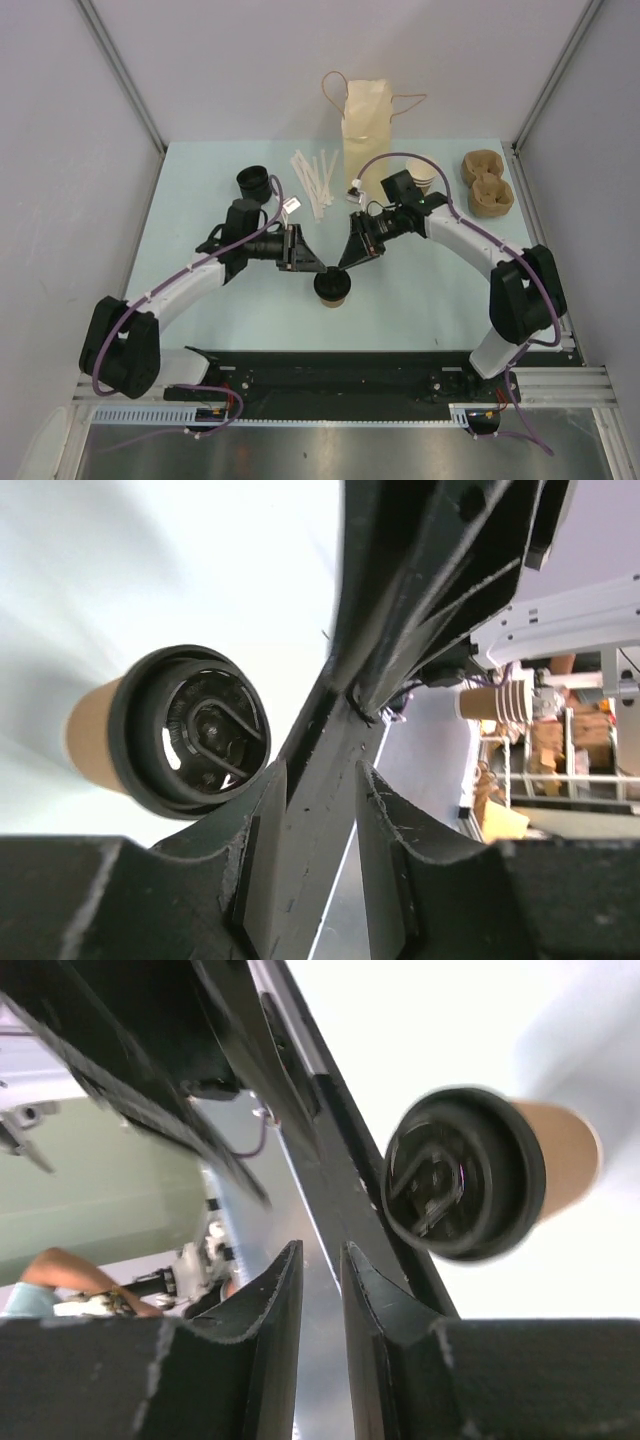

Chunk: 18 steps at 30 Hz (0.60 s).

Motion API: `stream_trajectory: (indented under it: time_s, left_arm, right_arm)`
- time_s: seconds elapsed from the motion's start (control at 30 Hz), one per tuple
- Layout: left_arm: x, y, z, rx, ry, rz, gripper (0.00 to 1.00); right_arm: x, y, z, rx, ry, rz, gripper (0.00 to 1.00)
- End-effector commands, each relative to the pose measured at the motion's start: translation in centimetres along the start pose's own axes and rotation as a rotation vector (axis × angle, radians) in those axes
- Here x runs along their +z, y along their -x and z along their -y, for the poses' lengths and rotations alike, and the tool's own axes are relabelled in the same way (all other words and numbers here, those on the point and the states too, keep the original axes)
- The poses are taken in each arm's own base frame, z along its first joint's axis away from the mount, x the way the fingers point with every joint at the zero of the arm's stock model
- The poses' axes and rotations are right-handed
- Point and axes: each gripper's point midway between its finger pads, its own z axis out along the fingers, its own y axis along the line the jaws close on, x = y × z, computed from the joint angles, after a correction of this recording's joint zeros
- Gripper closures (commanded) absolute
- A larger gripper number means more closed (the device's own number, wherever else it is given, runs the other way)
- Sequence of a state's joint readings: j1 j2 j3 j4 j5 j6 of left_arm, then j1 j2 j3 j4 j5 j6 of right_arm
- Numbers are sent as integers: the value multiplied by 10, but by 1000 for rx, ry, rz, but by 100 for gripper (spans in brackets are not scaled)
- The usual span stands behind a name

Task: Pack the takeout coffee

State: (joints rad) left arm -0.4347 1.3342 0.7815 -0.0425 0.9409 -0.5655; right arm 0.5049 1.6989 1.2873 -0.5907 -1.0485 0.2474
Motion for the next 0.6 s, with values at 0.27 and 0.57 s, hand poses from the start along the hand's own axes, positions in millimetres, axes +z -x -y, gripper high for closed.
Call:
stream_trajectory:
  time_s: [0.27,0.57]
  left_arm:
    - [-39,31,-17,14,98,174,57]
    - [-47,31,-33,-53,121,224,57]
  right_arm:
    - [-7,-62,73,71,-272,-61,71]
    - [13,-71,103,202,-279,-101,81]
